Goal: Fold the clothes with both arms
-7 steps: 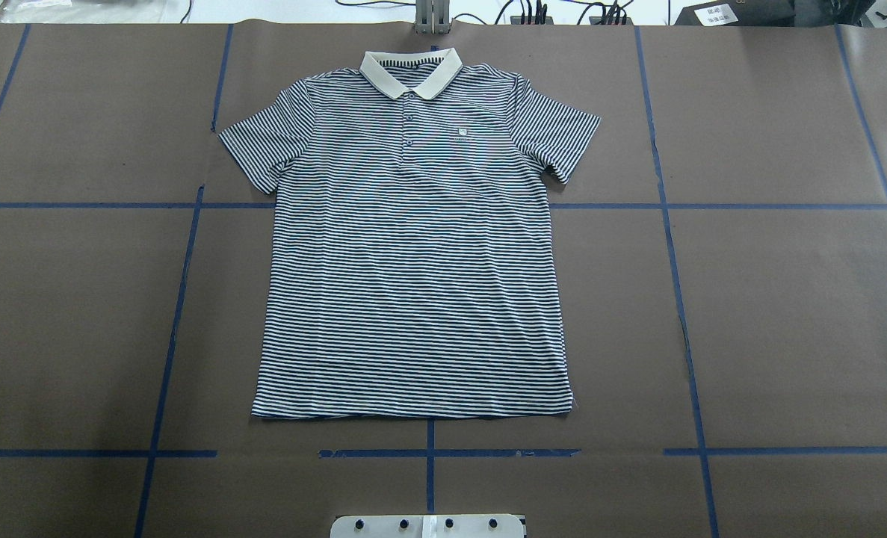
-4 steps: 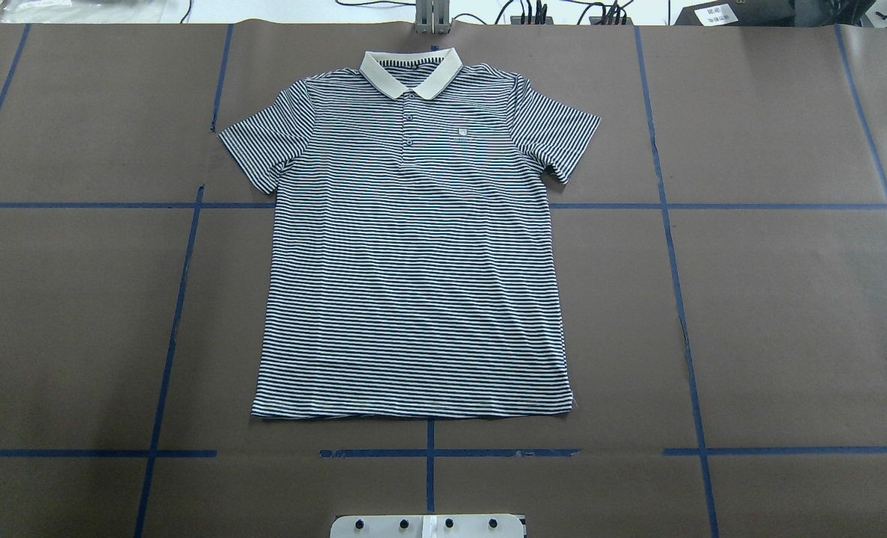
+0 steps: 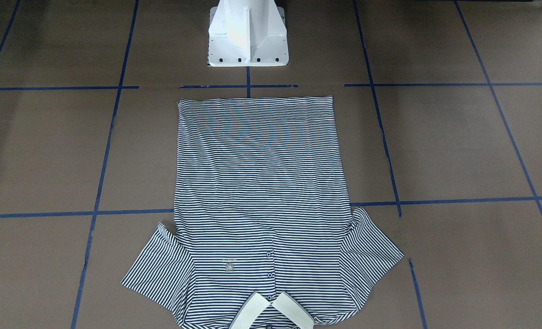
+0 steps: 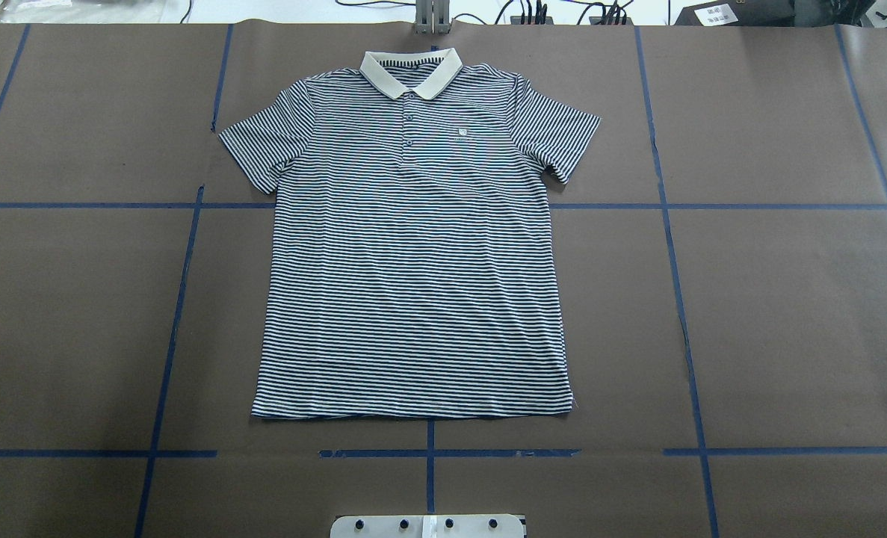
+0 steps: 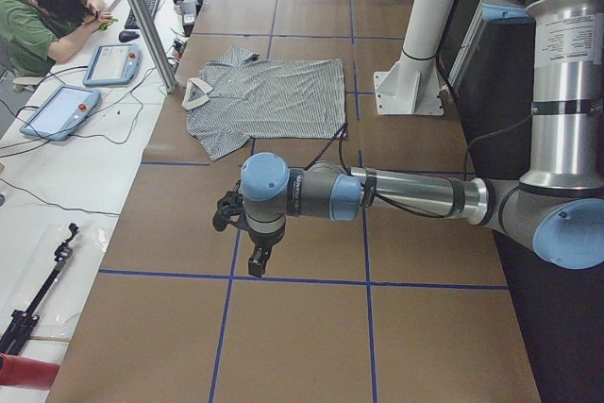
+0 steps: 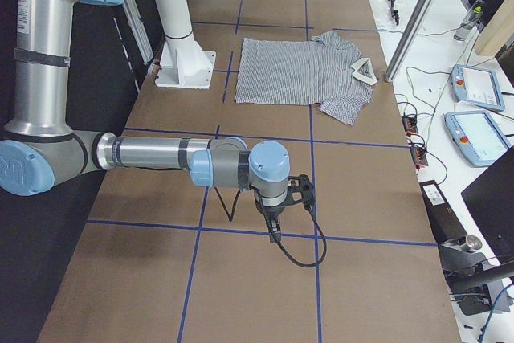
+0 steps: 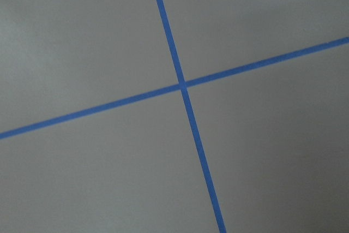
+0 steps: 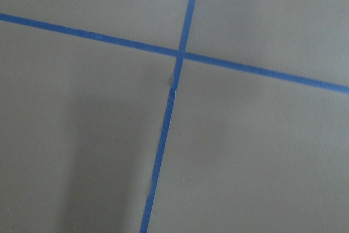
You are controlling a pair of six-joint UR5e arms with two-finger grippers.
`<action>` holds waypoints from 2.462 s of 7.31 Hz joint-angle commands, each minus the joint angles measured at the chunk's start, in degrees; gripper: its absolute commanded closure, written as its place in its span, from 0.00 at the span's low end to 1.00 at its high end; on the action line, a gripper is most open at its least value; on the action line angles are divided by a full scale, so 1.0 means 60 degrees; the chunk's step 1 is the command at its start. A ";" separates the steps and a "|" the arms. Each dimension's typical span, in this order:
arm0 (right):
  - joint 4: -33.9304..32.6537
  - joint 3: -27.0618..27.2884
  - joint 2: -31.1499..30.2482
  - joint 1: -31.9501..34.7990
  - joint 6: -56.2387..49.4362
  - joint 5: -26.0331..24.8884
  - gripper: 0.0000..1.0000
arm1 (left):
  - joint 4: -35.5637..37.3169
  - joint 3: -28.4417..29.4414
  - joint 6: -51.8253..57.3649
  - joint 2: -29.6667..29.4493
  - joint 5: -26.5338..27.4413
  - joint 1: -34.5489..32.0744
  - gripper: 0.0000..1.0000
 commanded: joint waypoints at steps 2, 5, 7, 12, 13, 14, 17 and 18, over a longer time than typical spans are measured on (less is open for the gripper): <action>0.3110 -0.0559 0.0594 -0.0405 0.0373 0.0035 0.00 | -0.3523 0.0302 -0.0026 -0.0414 0.0178 0.0006 0.00; 0.3128 -0.2005 0.2287 -0.0405 0.1094 0.0532 0.00 | -0.7113 0.2484 -0.1828 -0.1466 0.0119 0.0021 0.00; 0.3143 -0.2496 0.3406 -0.1030 0.1631 0.0842 0.00 | -0.7116 0.2707 -0.2982 -0.1953 0.0105 0.0123 0.00; 0.3288 -0.3136 0.6376 -0.3623 0.7177 -0.0852 0.00 | -0.7175 0.2649 -0.3205 -0.1983 0.0105 0.0562 0.00; 0.4290 -0.3836 0.6803 -0.3975 0.7956 -0.1220 0.00 | -0.7160 0.2606 -0.3205 -0.1998 0.0105 0.0650 0.00; 0.5184 -0.4728 0.7388 -0.4718 0.9037 -0.1774 0.00 | -0.7160 0.2605 -0.3205 -0.1998 0.0105 0.0709 0.00; 0.5471 -0.5628 0.7773 -0.6202 0.9400 -0.3931 0.20 | -0.7160 0.2664 -0.3205 -0.2114 0.0149 0.0870 0.00; 0.5486 -0.5950 0.7977 -0.6394 0.9443 -0.4238 0.23 | -0.7160 0.2678 -0.3205 -0.2130 0.0149 0.0943 0.00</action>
